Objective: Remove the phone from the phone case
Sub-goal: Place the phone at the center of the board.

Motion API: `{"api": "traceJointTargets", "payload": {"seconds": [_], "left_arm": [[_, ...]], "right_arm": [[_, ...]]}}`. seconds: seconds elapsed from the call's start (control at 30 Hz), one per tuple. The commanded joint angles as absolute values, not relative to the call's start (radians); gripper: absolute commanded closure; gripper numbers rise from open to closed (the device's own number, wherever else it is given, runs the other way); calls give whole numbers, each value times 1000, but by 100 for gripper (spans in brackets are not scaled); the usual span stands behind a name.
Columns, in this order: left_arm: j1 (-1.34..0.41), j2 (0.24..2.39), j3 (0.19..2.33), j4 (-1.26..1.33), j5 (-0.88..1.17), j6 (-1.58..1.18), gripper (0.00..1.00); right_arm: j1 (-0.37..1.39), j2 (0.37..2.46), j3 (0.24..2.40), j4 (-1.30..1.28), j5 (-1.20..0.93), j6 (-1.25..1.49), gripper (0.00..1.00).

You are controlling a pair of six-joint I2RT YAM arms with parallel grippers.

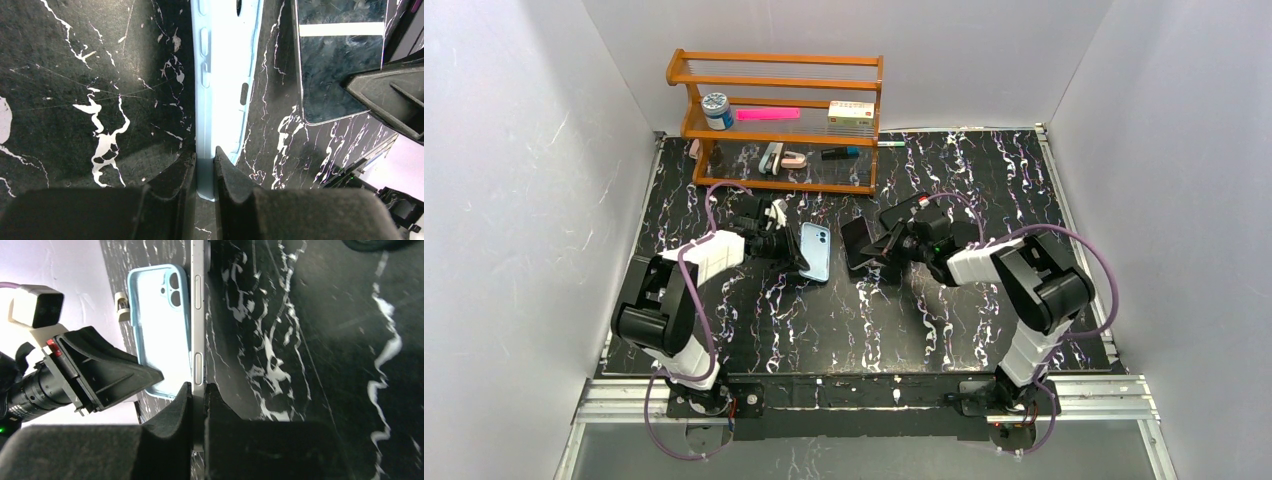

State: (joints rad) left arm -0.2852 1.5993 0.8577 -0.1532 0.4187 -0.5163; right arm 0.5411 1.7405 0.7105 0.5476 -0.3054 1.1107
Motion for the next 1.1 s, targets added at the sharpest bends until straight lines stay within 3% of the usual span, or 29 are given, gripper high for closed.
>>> {"api": "traceJointTargets", "payload": {"seconds": [0.0,0.4,0.5,0.97,1.07], "left_arm": [[-282,1607,865,-117,454,-543,94],[-282,1642,813,-87,418,-564,62],[-282,1649,814,-87,400,-561,59],[-283,1574,797,-130,308,-520,23],[-283,1561,782,-116,294,-520,17]], "right_arm": [[566,1787,750,713,-259,1152,99],[621,1883,741,750,-276,1143,77],[623,1884,729,729,-275,1117,70],[632,1817,760,412,-177,853,22],[649,1814,785,331,-145,810,17]]}}
